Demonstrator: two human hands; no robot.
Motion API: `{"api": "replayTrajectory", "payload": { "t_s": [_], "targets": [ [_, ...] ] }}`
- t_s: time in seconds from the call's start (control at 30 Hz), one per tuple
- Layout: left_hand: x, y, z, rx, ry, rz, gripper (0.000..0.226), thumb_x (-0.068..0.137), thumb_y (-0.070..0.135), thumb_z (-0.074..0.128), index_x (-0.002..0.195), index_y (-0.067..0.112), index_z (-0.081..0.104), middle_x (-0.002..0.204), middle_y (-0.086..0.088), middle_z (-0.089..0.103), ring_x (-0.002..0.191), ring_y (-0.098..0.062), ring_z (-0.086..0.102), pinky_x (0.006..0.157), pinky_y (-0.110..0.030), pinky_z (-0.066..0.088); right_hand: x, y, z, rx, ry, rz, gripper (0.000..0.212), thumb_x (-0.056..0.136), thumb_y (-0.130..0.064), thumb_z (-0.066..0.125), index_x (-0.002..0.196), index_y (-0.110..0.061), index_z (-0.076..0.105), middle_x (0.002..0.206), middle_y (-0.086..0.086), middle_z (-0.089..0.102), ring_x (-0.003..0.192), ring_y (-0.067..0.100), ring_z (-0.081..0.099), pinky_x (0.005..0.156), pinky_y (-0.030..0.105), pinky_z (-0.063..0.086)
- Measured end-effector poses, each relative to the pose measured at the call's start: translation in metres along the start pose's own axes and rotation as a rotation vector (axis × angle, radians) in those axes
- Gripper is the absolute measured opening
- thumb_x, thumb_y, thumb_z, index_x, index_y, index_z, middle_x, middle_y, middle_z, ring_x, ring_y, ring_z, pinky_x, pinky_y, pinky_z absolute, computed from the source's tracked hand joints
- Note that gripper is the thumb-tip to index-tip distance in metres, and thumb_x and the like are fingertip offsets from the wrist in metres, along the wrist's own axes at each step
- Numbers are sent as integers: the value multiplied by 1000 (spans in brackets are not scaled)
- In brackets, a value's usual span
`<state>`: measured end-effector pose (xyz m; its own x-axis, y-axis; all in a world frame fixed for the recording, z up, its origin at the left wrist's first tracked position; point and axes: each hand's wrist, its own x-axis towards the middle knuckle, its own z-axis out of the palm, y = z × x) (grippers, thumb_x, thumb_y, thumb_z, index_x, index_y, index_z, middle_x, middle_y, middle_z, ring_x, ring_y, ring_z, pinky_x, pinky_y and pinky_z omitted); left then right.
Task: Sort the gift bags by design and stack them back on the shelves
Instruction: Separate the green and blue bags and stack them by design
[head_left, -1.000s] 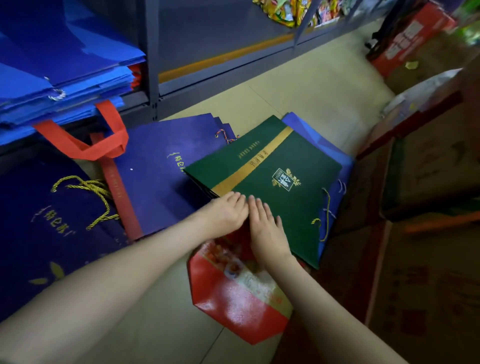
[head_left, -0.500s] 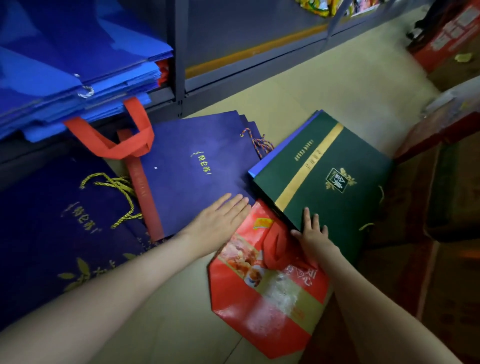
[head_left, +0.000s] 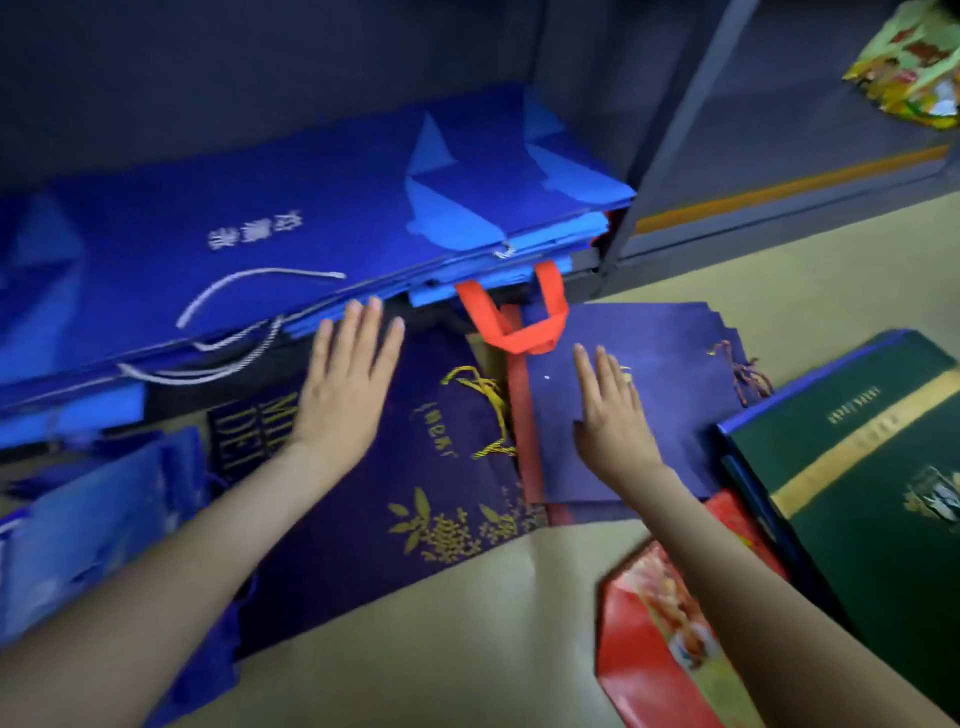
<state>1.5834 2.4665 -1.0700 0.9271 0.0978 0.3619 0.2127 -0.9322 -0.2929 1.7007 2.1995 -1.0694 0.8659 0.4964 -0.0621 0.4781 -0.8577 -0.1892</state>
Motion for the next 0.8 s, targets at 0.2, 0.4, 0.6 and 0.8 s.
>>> {"api": "replayTrajectory", "payload": {
  "t_s": [0.2,0.4,0.6,0.8],
  "targets": [
    [-3,-109,12,46,-317,-306,75,92,8,50,151,2,4,151,-29,20,141,-43,17,114,-52,13,42,-134,-7,117,102,-373,89,69,8,56,150,-5,20,152,24,25,141,41,25,108,56,32],
    [-5,-121,11,72,-441,-159,64,91,3,37,148,-3,8,123,-11,49,112,-26,48,96,-32,39,50,-183,-26,77,112,-415,85,81,0,55,152,-12,11,158,16,11,146,33,7,116,48,17],
    [-16,-114,-11,94,-15,55,44,81,7,34,108,5,68,78,-6,57,74,-24,48,68,-33,39,50,-189,-32,-185,308,-507,89,70,-11,74,148,-6,32,150,19,34,140,35,30,113,53,17],
    [-41,-68,-65,-89,286,77,34,93,0,36,112,-1,63,79,-9,56,78,-27,48,81,-38,43,46,-215,-53,-397,171,-619,70,87,-4,58,149,-8,27,141,17,48,134,33,41,113,45,25]
  ]
}}
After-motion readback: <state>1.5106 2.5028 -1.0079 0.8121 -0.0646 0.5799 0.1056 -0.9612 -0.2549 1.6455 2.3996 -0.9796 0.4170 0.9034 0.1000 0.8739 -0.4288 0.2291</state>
